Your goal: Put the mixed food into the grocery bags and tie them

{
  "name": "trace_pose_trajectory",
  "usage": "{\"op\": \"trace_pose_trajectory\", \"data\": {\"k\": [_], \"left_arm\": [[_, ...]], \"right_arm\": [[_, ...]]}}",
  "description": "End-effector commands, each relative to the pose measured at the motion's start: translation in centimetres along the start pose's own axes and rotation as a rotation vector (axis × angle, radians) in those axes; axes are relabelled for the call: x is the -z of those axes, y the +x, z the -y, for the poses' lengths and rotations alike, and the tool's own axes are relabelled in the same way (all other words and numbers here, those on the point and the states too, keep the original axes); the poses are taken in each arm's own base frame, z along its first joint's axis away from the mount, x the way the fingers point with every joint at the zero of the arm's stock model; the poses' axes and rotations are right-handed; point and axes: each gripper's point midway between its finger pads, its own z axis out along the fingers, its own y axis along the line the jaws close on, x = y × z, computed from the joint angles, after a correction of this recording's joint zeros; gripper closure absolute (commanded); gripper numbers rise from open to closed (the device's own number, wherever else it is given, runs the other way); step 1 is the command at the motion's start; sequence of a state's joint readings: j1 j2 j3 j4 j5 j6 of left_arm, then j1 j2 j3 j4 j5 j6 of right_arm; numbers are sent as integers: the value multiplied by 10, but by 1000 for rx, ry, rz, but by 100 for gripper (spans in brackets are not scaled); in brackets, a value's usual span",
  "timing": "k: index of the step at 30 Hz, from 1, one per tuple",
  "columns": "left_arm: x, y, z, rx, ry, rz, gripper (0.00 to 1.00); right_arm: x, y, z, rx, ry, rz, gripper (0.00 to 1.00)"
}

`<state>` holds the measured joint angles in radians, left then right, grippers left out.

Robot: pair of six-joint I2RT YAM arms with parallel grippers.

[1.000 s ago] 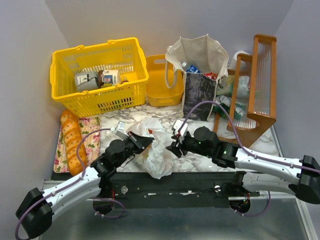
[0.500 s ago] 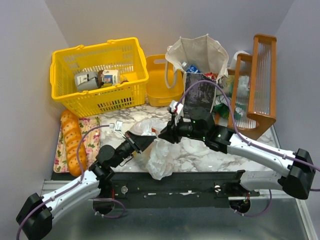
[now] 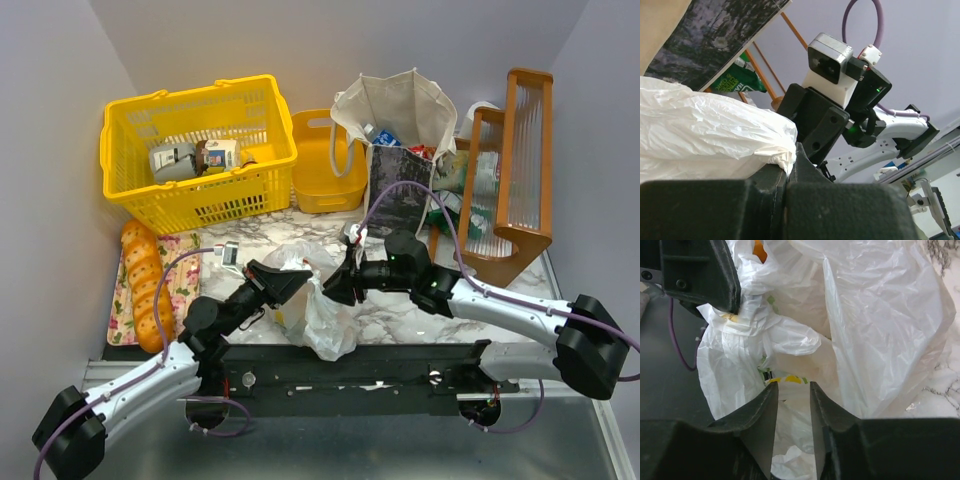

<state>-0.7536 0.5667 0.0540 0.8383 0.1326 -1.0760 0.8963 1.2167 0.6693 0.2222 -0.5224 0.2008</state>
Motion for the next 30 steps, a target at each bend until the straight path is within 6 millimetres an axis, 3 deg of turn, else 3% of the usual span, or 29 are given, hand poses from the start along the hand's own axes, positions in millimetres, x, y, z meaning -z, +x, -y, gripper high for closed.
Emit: {"op": "trace_pose_trajectory", "data": {"k": [1,9,16,28,30], "left_arm": [[5,4,3,-27,47,-8,100],[3,5,5,-21,53,-19,100],[2,7,1,-10,43,-27,100],[-1,10,1,16,44,-43,100],[-1,10,2,17,44,-41,100]], "right_arm": [[-3,-13,2,88,-17,92,53],[-3,-36,6,230,2,225,44],[-10,-36,13,303,19,222,37],[-14,-43,17,446,73,233,39],[-16,-41,15,466,62,227,43]]}}
